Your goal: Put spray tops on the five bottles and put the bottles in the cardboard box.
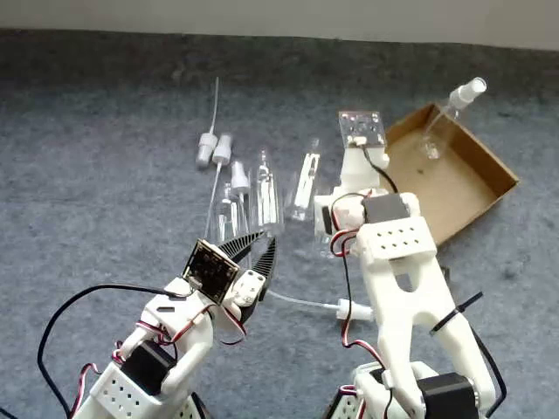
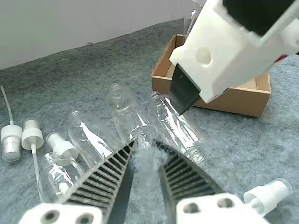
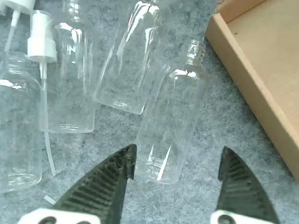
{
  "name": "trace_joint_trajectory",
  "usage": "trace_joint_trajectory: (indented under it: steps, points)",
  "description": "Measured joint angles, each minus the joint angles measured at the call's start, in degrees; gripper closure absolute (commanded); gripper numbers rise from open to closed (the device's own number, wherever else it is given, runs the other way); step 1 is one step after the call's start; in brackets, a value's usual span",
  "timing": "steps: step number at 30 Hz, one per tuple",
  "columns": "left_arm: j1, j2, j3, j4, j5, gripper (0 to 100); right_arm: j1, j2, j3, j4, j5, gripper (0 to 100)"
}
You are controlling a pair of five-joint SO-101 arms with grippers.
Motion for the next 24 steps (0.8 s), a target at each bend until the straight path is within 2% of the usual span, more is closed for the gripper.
trace_joint_trajectory:
  steps: [5, 18, 24]
  points:
    - [0.00, 0.00, 0.00, 0.00, 0.00, 99, 0.00, 0.00, 5.36, -5.19, -3.34, 70.8]
    - [0.00, 0.00, 0.00, 0.00, 0.00, 99, -0.26, 0.00, 16.18, -15.30, -3.87, 71.0]
    - [0.00, 0.00, 0.00, 0.00, 0.00, 99, -0.26, -0.09, 17.32, -15.47, -3.96, 82.3]
